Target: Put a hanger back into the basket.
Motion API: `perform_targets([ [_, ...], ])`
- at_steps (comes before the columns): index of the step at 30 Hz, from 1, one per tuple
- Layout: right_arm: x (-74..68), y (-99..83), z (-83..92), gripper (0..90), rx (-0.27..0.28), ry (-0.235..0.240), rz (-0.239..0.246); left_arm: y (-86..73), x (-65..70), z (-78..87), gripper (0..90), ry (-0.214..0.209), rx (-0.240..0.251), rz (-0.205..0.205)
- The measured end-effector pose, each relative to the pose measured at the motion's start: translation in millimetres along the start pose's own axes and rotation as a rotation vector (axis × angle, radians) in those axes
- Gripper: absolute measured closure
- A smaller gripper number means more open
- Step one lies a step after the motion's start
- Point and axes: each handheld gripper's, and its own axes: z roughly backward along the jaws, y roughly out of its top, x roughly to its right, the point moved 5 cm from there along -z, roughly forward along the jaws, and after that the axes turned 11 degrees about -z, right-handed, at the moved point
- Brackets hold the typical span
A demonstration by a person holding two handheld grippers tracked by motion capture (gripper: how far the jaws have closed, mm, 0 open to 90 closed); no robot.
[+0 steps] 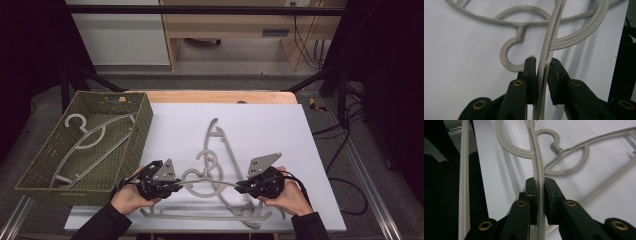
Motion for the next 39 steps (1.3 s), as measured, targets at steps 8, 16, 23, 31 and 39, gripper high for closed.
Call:
perform_targets([
  [8, 2.0, -1.2, 0.2, 81.2, 0.006, 0.000, -0.002, 0.9, 8.3, 1.6, 80.2, -0.001, -0.006, -0.024],
  [16, 5.8, -0.6, 3.4, 77.4, 0.031, -0.026, -0.016, 5.2, 16.4, 7.0, 81.8, 0.012, 0.014, -0.015],
  [23, 10.9, -0.7, 10.0, 69.8, 0.093, -0.051, -0.044, 9.2, 19.5, 7.9, 82.1, 0.022, 0.052, 0.020],
  [31, 16.0, 0.7, 31.7, 55.8, 0.225, -0.092, -0.080, 3.1, 9.7, 11.2, 82.4, 0.079, 0.058, 0.100],
  [39, 31.1, -9.3, 51.6, 48.6, 0.311, -0.190, -0.169, 2.5, 0.3, 27.9, 82.5, 0.164, 0.127, 0.169],
])
